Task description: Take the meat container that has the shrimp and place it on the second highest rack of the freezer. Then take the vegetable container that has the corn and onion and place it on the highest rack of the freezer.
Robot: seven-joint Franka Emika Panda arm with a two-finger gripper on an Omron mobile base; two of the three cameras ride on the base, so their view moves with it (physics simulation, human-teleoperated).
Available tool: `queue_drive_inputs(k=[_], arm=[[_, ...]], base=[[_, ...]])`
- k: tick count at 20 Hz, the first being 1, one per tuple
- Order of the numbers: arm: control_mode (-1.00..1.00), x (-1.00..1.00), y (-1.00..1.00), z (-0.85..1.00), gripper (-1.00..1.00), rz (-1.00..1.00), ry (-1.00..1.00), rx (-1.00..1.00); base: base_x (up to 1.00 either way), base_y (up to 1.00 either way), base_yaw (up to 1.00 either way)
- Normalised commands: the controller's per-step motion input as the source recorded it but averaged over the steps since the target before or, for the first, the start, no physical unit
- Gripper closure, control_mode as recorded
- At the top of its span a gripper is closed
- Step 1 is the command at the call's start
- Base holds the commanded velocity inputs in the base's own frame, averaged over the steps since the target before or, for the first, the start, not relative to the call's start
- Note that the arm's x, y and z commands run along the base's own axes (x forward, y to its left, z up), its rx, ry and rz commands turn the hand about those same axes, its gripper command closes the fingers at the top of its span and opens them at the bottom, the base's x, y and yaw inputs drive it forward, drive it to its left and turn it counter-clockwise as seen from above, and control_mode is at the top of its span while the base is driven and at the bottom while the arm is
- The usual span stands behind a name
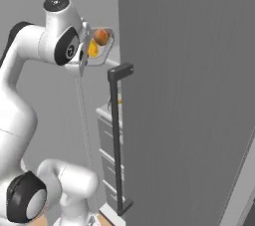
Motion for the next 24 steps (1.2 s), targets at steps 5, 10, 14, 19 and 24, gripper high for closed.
queue_drive_inputs(k=[5,10,14,19,24], arm=[[-1.00,1.00,-0.27,-0.30,1.00,-0.26,0.05,0.00],[-1.00,1.00,-0.29,-0.05,1.00,-0.11,0.05,0.03],[-1.00,1.00,-0.52,0.00,1.00,-0.01,0.06,0.10],[-1.00,0.97,-0.21,-0.04,-1.00,0.00,0.00,0.01],[-1.00,0.35,0.00,-0.07,-1.00,0.00,-0.01,0.00]], base=[[0.00,0.00,0.00],[0.00,0.00,0.00],[0.00,0.00,0.00],[0.00,0.00,0.00],[0.00,0.00,0.00]])
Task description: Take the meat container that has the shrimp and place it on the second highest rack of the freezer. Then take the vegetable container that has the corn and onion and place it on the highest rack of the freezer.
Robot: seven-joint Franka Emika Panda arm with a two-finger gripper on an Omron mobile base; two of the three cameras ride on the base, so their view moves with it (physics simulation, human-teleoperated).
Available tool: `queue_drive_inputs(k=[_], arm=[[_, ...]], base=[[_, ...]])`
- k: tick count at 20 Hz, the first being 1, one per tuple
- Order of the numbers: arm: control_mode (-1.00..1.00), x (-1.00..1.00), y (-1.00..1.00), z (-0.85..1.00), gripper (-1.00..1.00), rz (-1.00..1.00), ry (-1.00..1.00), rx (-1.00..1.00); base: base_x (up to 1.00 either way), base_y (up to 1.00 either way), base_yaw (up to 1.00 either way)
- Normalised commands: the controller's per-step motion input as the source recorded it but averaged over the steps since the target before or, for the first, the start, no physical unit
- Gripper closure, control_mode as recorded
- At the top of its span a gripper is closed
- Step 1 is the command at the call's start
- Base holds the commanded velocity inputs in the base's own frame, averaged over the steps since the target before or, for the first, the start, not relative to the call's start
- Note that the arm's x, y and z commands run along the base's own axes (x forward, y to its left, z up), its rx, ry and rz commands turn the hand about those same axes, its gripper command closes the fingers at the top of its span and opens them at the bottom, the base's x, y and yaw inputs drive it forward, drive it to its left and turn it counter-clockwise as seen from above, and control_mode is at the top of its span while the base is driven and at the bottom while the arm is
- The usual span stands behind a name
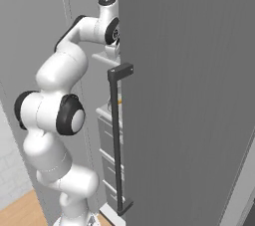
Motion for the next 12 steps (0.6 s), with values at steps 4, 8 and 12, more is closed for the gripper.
queue_drive_inputs(k=[4,8,12], arm=[[-1.00,-0.82,0.24,0.01,-1.00,0.03,-0.26,-0.03],[-1.00,-1.00,0.45,0.00,-1.00,0.17,-0.28,-0.13],[-1.00,-1.00,0.24,-0.11,-1.00,0.23,-0.09,-0.18]], base=[[0.00,0.00,0.00],[0.00,0.00,0.00],[0.00,0.00,0.00]])
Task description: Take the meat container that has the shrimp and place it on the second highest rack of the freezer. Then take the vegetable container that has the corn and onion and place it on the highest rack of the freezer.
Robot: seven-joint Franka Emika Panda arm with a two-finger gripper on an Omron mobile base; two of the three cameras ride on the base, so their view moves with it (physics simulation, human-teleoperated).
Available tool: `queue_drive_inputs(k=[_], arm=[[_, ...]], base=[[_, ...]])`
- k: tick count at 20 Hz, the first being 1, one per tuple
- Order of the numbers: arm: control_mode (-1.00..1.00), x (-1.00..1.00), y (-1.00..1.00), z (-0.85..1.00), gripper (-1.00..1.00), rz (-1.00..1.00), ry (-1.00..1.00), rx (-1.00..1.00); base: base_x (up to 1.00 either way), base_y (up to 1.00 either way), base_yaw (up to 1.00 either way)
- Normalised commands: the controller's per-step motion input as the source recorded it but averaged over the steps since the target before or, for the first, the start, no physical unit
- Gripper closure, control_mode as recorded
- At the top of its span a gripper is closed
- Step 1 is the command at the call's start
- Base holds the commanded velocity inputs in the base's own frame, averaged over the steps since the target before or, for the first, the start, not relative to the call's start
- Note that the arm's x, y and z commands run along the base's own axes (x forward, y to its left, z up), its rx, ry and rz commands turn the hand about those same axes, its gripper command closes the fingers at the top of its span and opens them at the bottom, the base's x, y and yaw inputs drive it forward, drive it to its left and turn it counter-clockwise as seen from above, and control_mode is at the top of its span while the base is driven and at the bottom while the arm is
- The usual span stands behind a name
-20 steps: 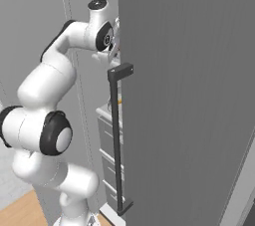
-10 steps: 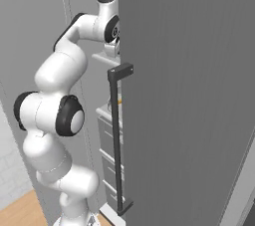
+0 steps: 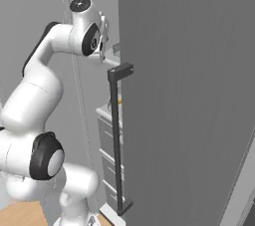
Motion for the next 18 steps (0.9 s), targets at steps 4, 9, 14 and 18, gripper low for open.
queue_drive_inputs(k=[4,9,14,18], arm=[[-1.00,-1.00,0.00,-0.18,-1.00,0.24,-0.08,-0.15],[-1.00,-1.00,0.11,-0.61,-1.00,0.27,0.00,-0.21],[-1.00,-1.00,0.35,-0.99,-1.00,0.25,0.15,-0.32],[-1.00,-0.56,0.28,-0.98,-1.00,0.13,0.25,-0.34]], base=[[0.00,0.00,0.00],[0.00,0.00,0.00],[0.00,0.00,0.00],[0.00,0.00,0.00]])
